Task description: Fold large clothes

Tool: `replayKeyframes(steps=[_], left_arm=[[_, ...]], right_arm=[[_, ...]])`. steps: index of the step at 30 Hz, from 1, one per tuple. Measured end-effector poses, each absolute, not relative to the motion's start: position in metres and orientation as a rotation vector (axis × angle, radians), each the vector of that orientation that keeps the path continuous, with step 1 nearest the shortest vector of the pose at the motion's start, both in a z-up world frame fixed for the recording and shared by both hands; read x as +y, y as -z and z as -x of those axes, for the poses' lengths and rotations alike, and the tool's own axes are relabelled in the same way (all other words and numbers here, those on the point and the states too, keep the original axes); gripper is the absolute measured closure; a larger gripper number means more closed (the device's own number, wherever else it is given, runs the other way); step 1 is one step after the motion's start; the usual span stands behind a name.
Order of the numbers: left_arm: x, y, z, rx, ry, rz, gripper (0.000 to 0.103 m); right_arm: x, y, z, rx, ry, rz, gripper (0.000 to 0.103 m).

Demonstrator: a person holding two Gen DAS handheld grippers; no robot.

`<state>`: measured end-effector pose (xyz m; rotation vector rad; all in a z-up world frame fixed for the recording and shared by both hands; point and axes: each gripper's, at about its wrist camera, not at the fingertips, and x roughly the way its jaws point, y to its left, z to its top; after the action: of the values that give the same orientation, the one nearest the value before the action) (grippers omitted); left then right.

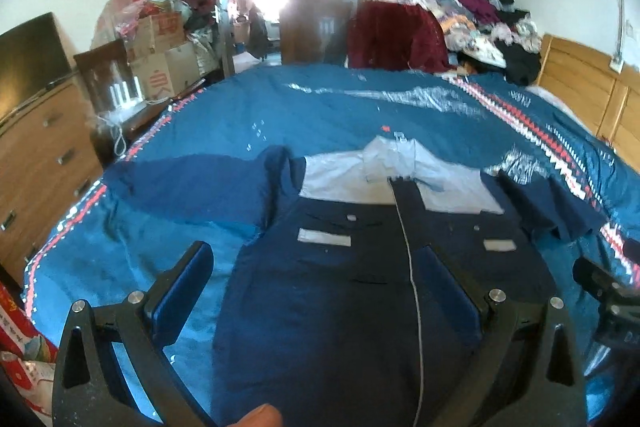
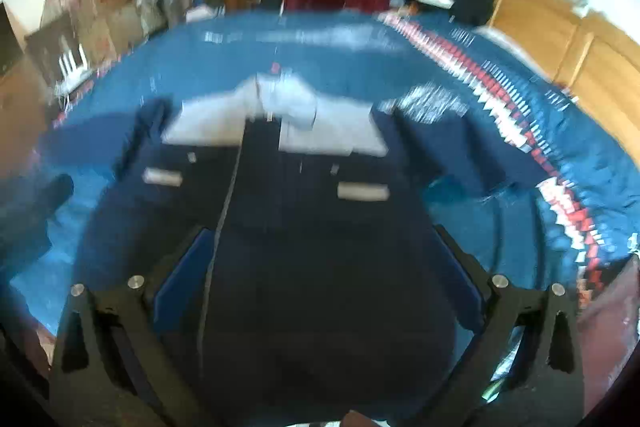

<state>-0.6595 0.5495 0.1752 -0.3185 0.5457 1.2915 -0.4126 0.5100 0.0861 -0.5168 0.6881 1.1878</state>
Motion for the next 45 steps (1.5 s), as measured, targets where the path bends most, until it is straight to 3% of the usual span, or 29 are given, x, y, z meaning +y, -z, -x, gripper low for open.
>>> replayKeyframes(steps=[4, 7, 10, 15, 19, 24, 29, 30, 33, 41, 42, 43, 44, 45], left_arm=[[0.607, -0.094, 0.647, 0.711, -1.263, 0.340, 0.000], [0.639, -0.042, 0.647, 0.810, -1.269, 0.370, 0.000], [0.656, -0.013, 0.651, 0.851, -1.250, 0.426, 0.000], [0.650, -0.010, 0.654, 0.860, -1.223, 0.428, 0.000], [0.641, -0.009, 0.660, 0.863, -1.186, 0.426, 0.000], [0.638, -0.018, 0.657, 0.857, -1.217, 0.434, 0.000], [0.641, -0.048, 0.638, 0.755, -1.256, 0.418, 0.000], [0.644, -0.055, 0.630, 0.727, -1.248, 0.425, 0.000], [0.649, -0.070, 0.606, 0.682, -1.227, 0.425, 0.000], [0.659, -0.098, 0.556, 0.618, -1.173, 0.409, 0.000], [0.661, -0.102, 0.555, 0.604, -1.174, 0.407, 0.000], [0.662, -0.107, 0.554, 0.591, -1.177, 0.404, 0.000], [0.663, -0.112, 0.554, 0.581, -1.182, 0.397, 0.000], [0.664, -0.117, 0.557, 0.571, -1.189, 0.389, 0.000]], right_arm=[[0.554, 0.019, 0.398, 0.833, -1.144, 0.717, 0.000], [0.559, 0.064, 0.394, 0.869, -1.141, 0.785, 0.000], [0.551, 0.068, 0.392, 0.854, -1.181, 0.748, 0.000], [0.536, 0.066, 0.386, 0.895, -1.284, 0.732, 0.000], [0.520, 0.032, 0.352, 0.920, -1.375, 0.678, 0.000], [0.489, -0.020, 0.185, 0.940, -1.276, 0.364, 0.000], [0.461, -0.009, -0.023, 1.040, -0.964, 0.079, 0.001], [0.457, -0.003, -0.047, 1.074, -0.952, 0.024, 0.004], [0.450, 0.030, -0.108, 1.259, -0.928, -0.163, 0.035], [0.467, 0.040, -0.122, 1.269, -0.966, -0.114, 0.040], [0.475, 0.045, -0.114, 1.270, -0.971, -0.108, 0.055], [0.484, 0.046, -0.113, 1.270, -0.970, -0.102, 0.081], [0.489, 0.039, -0.108, 1.254, -0.972, -0.092, 0.090], [0.495, 0.023, -0.097, 1.211, -0.979, -0.078, 0.090]])
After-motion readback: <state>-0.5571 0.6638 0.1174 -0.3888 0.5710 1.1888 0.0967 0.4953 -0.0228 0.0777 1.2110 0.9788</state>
